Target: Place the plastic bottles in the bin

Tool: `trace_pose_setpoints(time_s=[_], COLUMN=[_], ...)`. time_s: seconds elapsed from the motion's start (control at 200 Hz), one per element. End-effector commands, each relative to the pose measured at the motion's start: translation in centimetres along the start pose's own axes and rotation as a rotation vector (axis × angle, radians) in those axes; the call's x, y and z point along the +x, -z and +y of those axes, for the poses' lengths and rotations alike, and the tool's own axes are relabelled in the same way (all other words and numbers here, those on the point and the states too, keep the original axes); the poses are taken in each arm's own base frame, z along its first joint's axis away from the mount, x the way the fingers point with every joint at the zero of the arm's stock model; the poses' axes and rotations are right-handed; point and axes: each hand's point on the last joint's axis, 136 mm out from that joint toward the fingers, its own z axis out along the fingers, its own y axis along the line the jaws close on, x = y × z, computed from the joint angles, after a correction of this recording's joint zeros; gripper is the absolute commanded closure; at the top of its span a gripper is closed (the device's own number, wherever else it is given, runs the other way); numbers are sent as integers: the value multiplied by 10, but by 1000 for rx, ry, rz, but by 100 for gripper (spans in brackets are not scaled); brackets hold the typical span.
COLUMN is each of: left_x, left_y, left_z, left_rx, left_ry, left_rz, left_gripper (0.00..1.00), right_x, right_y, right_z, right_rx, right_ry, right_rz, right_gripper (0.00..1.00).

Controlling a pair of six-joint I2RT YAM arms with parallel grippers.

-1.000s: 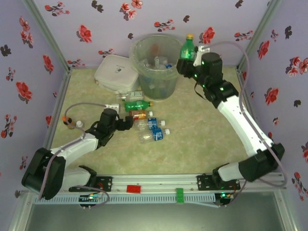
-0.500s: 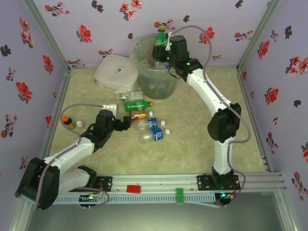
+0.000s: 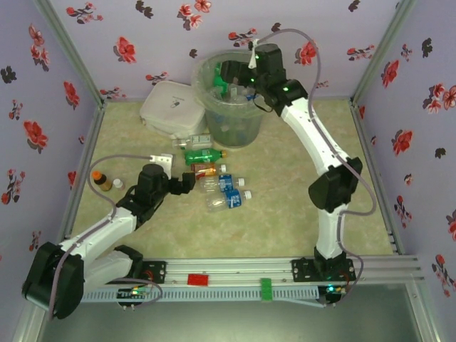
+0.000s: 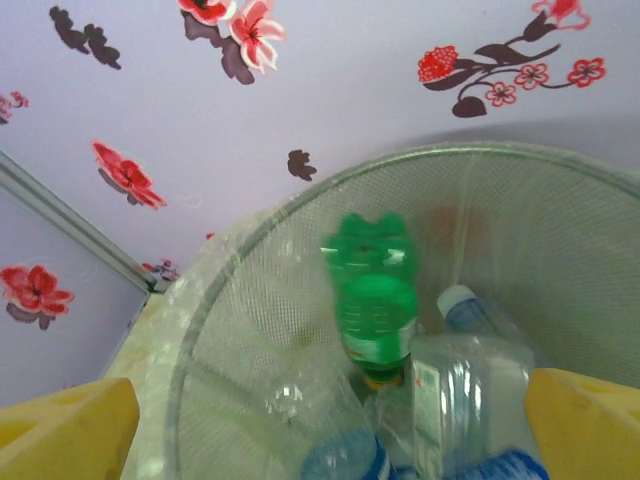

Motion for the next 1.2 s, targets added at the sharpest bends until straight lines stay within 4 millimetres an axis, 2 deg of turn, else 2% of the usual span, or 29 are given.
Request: trace_pose_setpoints(time_s=[0.0,0.105,0.23,0.355,0.365,0.425,0.52,0.635,0.75,0.9,1.015,1.195], left_x=[-24,-29,-28,-22,-21,-16,-9,1,16,41,60,84], left_y=[3,1,2,6,7,8,10,14,19,24,26,15], left_z=[-21,-37,-62,-90,-92,-103,-117,-131,-140,-145,-147,-147], left_rx=[77,110,159,216,220,244,264,288,299,300,296,285], left_ry=[-2,-21,-83,-167,-175,-213,-244,-283,-317,-338,-360,-410], left_rz=[-60,-48,-8,29,32,57,102,166,244,339,406,491], left_gripper=[0,0,0,0,0,0,0,0,0,0,0,0], right_x=[-11,8,41,91,90,123,163,217,261,299,313,313], right_y=[55,89,128,160,163,173,191,199,205,205,200,193], right_z=[2,-10,-31,-57,-57,-74,-96,-118,-137,-147,-149,-144], right_rx=[18,43,89,143,141,181,231,277,329,337,328,301], right_ry=[34,35,12,-41,-44,-88,-157,-219,-266,-341,-379,-401], right_rz=[-40,-42,-38,11,4,36,61,132,193,243,257,256], right_gripper=[0,0,0,0,0,0,0,0,0,0,0,0])
